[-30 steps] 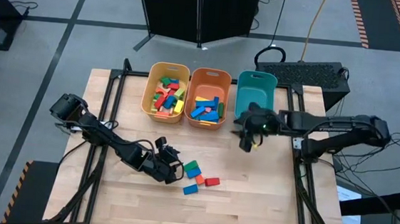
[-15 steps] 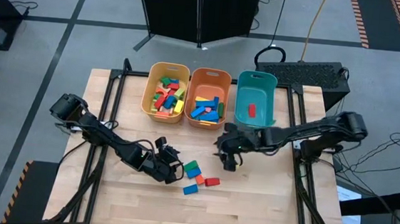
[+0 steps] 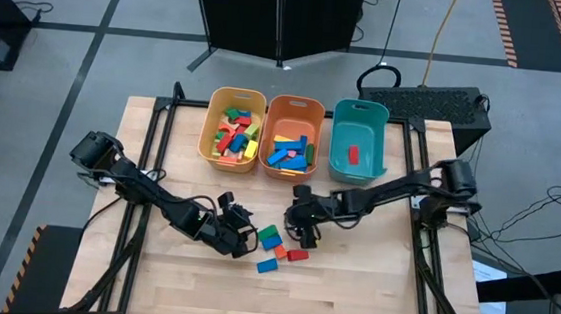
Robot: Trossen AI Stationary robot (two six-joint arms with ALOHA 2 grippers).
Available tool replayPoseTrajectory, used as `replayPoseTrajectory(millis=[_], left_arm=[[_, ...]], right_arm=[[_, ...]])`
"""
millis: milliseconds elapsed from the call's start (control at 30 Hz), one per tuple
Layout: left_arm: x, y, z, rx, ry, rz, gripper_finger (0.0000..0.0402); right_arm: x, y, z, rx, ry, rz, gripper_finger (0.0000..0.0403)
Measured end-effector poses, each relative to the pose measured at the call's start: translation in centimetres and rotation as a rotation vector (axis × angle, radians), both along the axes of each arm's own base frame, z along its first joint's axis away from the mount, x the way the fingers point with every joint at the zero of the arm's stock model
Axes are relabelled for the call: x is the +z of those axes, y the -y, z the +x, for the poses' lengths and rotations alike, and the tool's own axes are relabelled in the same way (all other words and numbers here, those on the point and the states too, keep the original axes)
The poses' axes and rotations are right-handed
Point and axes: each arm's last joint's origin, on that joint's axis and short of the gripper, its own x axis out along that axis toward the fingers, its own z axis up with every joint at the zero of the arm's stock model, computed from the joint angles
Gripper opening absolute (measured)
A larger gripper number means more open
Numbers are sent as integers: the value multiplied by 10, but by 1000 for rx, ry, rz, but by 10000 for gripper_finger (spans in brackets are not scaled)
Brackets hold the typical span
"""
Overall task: Sort blocks by size
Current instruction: Put the green triangle block into the blue bin
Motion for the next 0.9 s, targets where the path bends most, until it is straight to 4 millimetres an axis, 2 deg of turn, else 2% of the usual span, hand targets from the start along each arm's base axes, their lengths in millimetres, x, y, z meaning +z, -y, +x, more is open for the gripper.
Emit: replayPoseTrajectory(millis=[533, 700, 900], left_arm=[[1, 1, 1, -9, 11, -3, 219], [1, 2, 1, -13, 8, -7, 219], [1, 1, 0, -13, 7, -7, 219]], right_arm=[[-10, -14, 66, 198, -188, -79, 185], [-13, -16, 75, 219, -208, -87, 185], [-15, -16, 74, 220, -229, -88, 176]])
